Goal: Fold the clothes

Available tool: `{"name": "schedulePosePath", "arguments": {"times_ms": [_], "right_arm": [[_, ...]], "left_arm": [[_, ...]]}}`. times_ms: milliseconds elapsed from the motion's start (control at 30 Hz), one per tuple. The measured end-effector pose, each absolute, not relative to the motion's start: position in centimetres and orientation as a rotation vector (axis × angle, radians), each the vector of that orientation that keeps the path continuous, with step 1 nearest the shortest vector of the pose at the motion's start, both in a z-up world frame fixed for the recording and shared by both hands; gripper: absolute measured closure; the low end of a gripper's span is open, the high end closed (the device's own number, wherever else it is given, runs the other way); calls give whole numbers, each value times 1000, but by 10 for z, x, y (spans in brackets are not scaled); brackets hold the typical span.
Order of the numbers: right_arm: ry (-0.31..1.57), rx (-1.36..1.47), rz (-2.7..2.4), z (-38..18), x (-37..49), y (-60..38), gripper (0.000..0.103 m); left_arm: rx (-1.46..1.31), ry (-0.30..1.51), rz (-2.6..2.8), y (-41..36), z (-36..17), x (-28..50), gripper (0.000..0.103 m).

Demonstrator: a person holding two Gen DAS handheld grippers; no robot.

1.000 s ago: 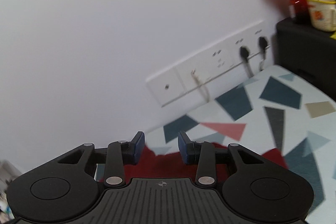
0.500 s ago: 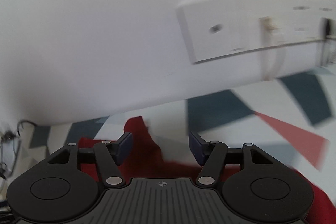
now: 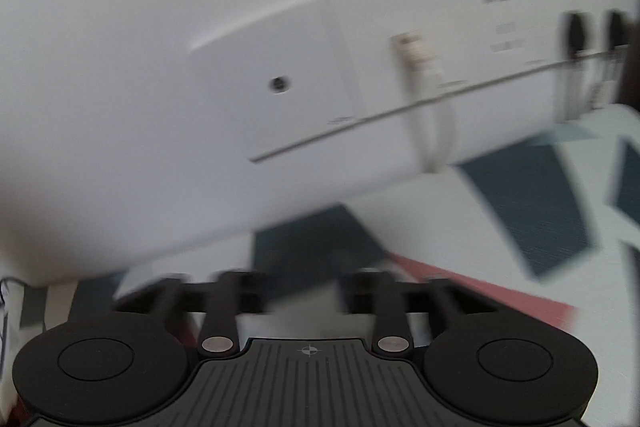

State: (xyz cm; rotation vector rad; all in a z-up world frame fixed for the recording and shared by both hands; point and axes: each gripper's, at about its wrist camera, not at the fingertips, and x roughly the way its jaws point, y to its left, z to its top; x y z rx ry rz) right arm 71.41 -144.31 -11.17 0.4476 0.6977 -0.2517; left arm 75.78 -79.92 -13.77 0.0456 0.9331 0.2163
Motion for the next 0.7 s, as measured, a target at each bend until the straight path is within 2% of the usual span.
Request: {"name": "schedulePosePath", "arguments": {"times_ms": [33, 100, 200, 233, 267, 300, 333, 367, 500, 600, 667, 700], "right_arm": [[696, 423, -266, -110, 696, -1442, 43], [708, 372, -293, -111, 663, -1439, 38], [748, 300, -364, -120, 631, -1426, 36], [765, 271, -383, -125, 625, -1422, 40], [783, 238, -403, -130, 622, -1419, 49], [788, 211, -423, -136, 620, -1418, 76], [757, 206, -443, -141, 617, -1421, 91], [726, 216, -479, -143, 616, -1427, 93], [694, 288, -583, -143, 625, -1456, 92], [755, 346, -621, -130, 634, -1462, 75], [682, 361, -579, -109, 629, -1456, 72], [632, 345, -537, -98, 628, -1450, 67]], "left_arm": [[46, 932, 213, -799, -138, 758, 13], [47, 931, 214, -800, -138, 757, 12], [51, 934, 234, -803, -138, 757, 8], [62, 937, 247, -804, -138, 758, 5], [76, 940, 256, -806, -138, 759, 4], [92, 944, 260, -808, -138, 760, 4], [111, 950, 263, -811, -137, 762, 4], [129, 955, 262, -814, -137, 763, 4], [185, 956, 221, -833, -135, 773, 0], [168, 984, 208, -840, -133, 787, 0], [146, 1009, 198, -844, -125, 793, 1], [136, 1004, 187, -847, -118, 793, 1]]}}
